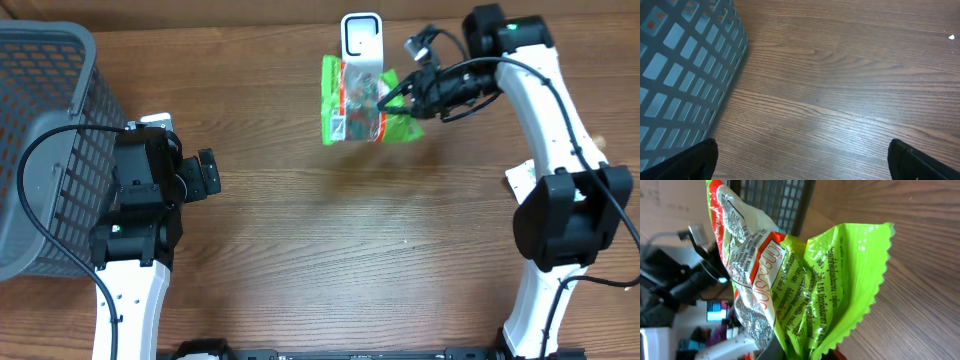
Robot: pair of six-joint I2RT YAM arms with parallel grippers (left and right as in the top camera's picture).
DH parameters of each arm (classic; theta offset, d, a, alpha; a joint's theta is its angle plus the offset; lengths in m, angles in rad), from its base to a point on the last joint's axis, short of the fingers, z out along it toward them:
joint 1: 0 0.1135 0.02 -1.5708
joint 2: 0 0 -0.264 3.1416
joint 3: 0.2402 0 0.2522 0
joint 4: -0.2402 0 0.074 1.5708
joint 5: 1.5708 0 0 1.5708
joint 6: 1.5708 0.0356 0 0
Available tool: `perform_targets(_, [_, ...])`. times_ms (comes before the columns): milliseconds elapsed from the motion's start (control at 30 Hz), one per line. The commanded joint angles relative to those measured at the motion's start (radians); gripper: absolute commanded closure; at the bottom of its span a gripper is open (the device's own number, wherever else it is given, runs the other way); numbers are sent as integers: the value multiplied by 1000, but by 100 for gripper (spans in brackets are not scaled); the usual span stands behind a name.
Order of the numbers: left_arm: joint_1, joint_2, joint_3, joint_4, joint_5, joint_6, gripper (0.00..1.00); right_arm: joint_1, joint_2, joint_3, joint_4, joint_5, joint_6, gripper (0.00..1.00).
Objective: Scan the item barcode
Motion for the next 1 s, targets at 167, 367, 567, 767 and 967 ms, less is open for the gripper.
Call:
perform_targets(167, [4,-6,3,3,-9,14,0,-4,-103,145,55,18,294,96])
perform_targets(367, [4,-6,3,3,-9,14,0,-4,-111,305,84,43,423,96])
perform_targets(567, [4,-6,3,3,-9,14,0,-4,-111,341,44,45,360,96])
perform_targets(767, [4,-6,3,3,-9,14,0,-3,-111,341,-52,134,230,96])
perform_targets(967, [4,-6,3,3,-9,14,0,45,-111,341,14,534,231,96])
